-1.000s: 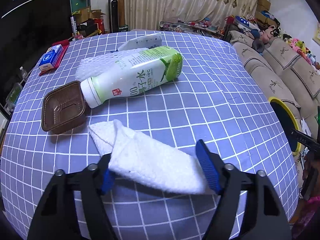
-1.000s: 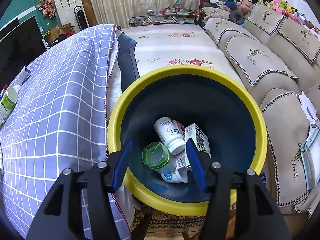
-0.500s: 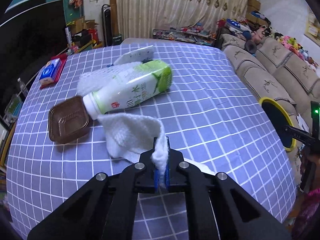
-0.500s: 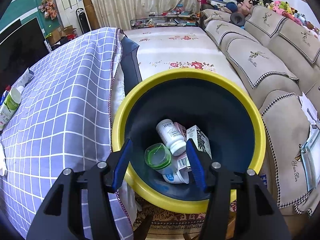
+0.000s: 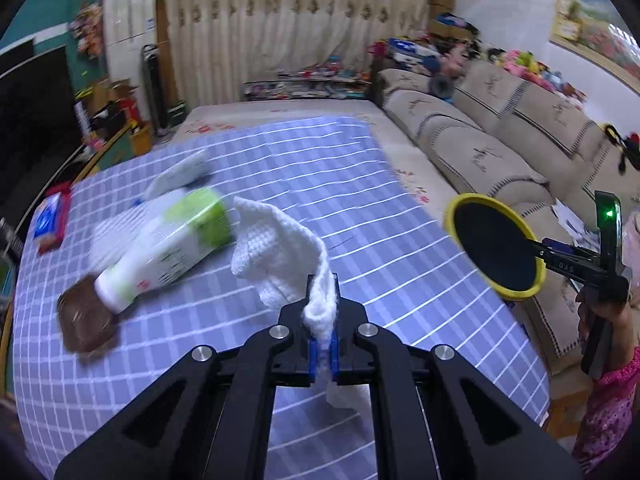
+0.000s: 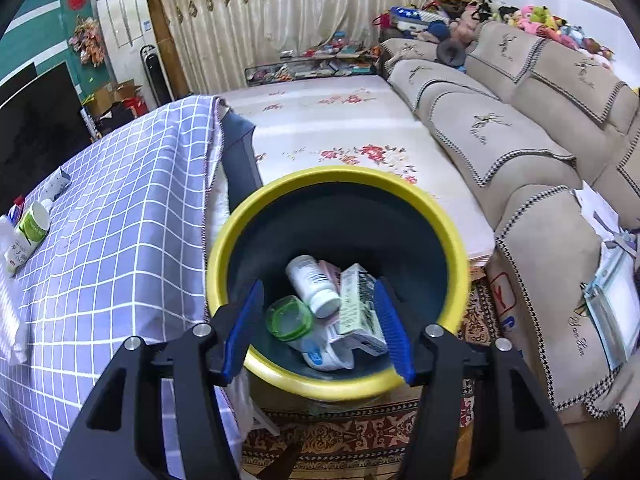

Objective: Collect trash
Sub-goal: 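Carry the white tissue to the yellow bin and open the left gripper, then move both grippers back toward the brown tray and milk bottle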

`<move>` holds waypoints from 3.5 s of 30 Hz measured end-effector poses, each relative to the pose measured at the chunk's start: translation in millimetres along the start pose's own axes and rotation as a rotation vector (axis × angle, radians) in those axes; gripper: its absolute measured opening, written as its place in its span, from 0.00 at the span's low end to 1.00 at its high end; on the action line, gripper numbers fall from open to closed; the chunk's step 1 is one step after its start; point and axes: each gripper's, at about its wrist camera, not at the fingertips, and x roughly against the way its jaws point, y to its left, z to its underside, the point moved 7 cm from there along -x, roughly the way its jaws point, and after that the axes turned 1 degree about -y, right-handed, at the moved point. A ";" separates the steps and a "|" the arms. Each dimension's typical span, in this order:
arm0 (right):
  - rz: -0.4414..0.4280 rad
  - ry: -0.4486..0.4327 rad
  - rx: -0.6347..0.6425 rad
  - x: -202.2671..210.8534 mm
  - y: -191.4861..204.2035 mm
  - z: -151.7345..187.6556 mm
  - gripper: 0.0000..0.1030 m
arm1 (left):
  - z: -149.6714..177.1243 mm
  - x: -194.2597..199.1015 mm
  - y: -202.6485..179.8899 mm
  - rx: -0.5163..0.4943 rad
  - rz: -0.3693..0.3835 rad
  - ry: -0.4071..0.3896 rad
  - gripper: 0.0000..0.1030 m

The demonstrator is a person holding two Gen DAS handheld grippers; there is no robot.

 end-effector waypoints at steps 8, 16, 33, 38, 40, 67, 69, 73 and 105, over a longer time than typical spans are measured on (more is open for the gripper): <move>0.041 -0.038 -0.078 30.7 -47.1 14.8 0.54 | -44.3 -17.2 -82.5 -0.128 0.127 -0.033 0.05; 0.084 -0.039 -0.158 40.9 -89.2 31.1 0.54 | -75.5 -51.0 -184.5 -0.231 0.283 -0.007 0.05; 0.130 -0.015 -0.194 45.7 -123.6 42.7 0.55 | -53.9 -189.3 -289.4 -0.359 0.308 0.182 0.59; 0.125 -0.013 -0.196 44.5 -123.2 42.1 0.55 | -55.7 -175.9 -278.4 -0.352 0.309 0.153 0.70; 0.124 -0.015 -0.200 44.5 -123.1 42.2 0.55 | -59.2 -160.4 -267.7 -0.339 0.313 0.123 0.75; -0.457 0.000 0.482 19.7 304.0 -10.1 0.57 | 88.2 113.7 171.1 0.283 -0.212 -0.111 0.94; -0.500 -0.004 0.518 21.1 332.9 -8.5 0.61 | 98.0 119.3 189.7 0.316 -0.226 -0.108 0.94; -0.541 0.004 0.565 14.9 383.3 -6.8 0.65 | 111.9 122.4 206.8 0.361 -0.224 -0.094 0.94; -0.637 0.154 0.699 21.2 518.0 77.2 0.64 | 176.8 256.8 320.7 0.563 -0.531 -0.217 0.94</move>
